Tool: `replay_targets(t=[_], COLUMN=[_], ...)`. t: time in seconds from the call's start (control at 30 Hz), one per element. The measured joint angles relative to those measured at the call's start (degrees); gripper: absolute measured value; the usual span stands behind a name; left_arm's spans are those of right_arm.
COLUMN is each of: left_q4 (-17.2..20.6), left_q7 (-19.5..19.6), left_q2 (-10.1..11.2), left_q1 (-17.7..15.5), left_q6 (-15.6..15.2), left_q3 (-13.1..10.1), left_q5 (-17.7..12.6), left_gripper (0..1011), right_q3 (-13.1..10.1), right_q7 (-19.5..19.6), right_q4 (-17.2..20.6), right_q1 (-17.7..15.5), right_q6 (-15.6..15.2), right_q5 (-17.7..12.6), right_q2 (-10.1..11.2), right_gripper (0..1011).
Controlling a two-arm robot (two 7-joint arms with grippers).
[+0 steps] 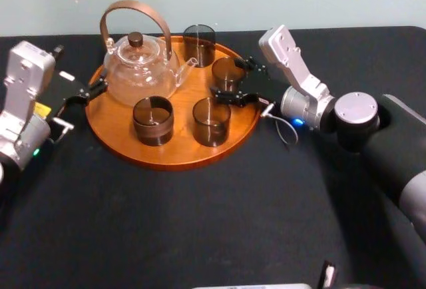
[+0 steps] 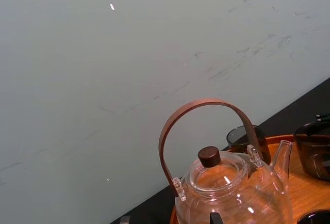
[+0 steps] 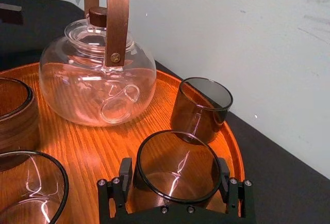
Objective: Pick up the glass from the table and place it on the tray.
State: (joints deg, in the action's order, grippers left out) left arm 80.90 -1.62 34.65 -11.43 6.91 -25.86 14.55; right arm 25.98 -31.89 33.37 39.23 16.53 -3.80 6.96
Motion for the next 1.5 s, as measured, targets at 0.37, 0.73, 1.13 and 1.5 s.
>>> replay_targets(t=[0.37,0.73,1.13,1.5], left_q4=[0.0,0.0,0.0,0.0], left_q7=[0.0,0.0,0.0,0.0], left_q2=[0.0,0.0,0.0,0.0], left_q1=[0.0,0.0,0.0,0.0], left_q6=[0.0,0.0,0.0,0.0], left_q3=[0.0,0.0,0.0,0.0], left_q5=[0.0,0.0,0.0,0.0], left_gripper=[1001,1001,1001,1002], right_q3=[0.16,0.07,-2.09,-7.72], right_q7=[1.25,3.61,5.18,10.57], right_q4=[8.56,19.17,28.77,40.55], right_q1=[-3.63,-8.6,-15.29,-24.92], right_q6=[-3.75,-8.19,-10.53,-11.94], right_q5=[0.57,0.95,-1.33,-3.02], right_q2=[2.5,6.06,9.79,14.8], right_gripper=[1002,1002,1002,1002])
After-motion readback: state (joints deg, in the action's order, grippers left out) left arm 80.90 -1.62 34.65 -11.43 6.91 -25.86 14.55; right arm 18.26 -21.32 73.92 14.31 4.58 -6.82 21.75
